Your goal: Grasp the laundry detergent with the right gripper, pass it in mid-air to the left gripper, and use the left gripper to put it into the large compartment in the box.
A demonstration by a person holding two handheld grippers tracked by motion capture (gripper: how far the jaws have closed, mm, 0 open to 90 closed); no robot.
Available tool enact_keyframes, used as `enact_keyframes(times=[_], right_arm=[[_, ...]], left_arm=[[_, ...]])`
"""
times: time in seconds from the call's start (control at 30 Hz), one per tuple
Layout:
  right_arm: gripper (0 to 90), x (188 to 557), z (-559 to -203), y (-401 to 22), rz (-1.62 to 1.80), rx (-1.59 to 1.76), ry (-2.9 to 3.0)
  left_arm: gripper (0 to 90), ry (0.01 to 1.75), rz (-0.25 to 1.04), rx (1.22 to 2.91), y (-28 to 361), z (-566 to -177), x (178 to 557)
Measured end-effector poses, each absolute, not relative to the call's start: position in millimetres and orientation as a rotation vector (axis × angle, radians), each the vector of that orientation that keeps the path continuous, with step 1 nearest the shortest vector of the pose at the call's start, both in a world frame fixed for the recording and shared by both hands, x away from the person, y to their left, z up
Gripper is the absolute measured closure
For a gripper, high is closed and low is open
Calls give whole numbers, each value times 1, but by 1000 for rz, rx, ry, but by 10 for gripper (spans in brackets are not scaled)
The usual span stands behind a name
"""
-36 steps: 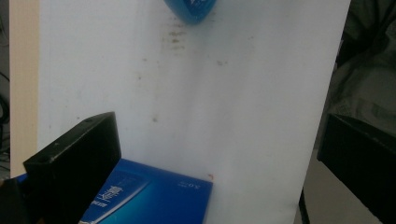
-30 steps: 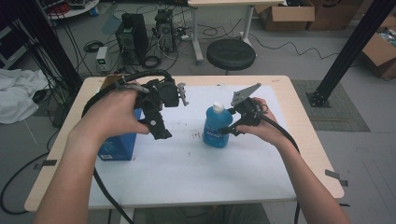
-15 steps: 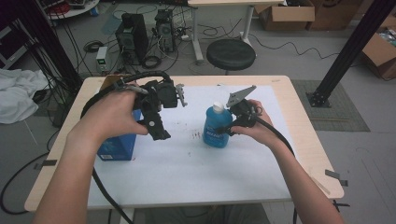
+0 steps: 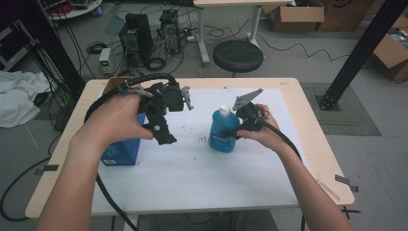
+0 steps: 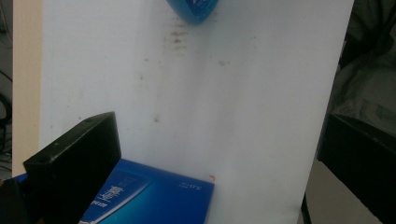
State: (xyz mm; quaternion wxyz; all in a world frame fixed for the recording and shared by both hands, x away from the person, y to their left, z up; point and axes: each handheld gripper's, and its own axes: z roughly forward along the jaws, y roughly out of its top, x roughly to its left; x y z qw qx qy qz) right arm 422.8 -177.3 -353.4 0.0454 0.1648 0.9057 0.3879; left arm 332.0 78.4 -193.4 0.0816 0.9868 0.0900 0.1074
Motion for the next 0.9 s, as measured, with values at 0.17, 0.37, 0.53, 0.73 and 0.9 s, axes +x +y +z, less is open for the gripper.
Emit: enact_keyframes(times=[0.17,0.37,0.53,0.73,0.9], right_arm=[[335,423,-355,-176,1179,501,2768],[362,426,-357,-176,1181,497,2779],[427,425,-357,-175,1201,479,2788],[432,424,-358,-177,1213,475,2782],[440,425,-357,-177,1207,448,2789]], left_arm=[[1,269,318,2950,78,-194,332],[1,270,318,2945,79,-194,333],[1,268,315,2945,79,-196,333],[1,274,311,2940,78,-198,333],[1,265,318,2943,79,-196,333]])
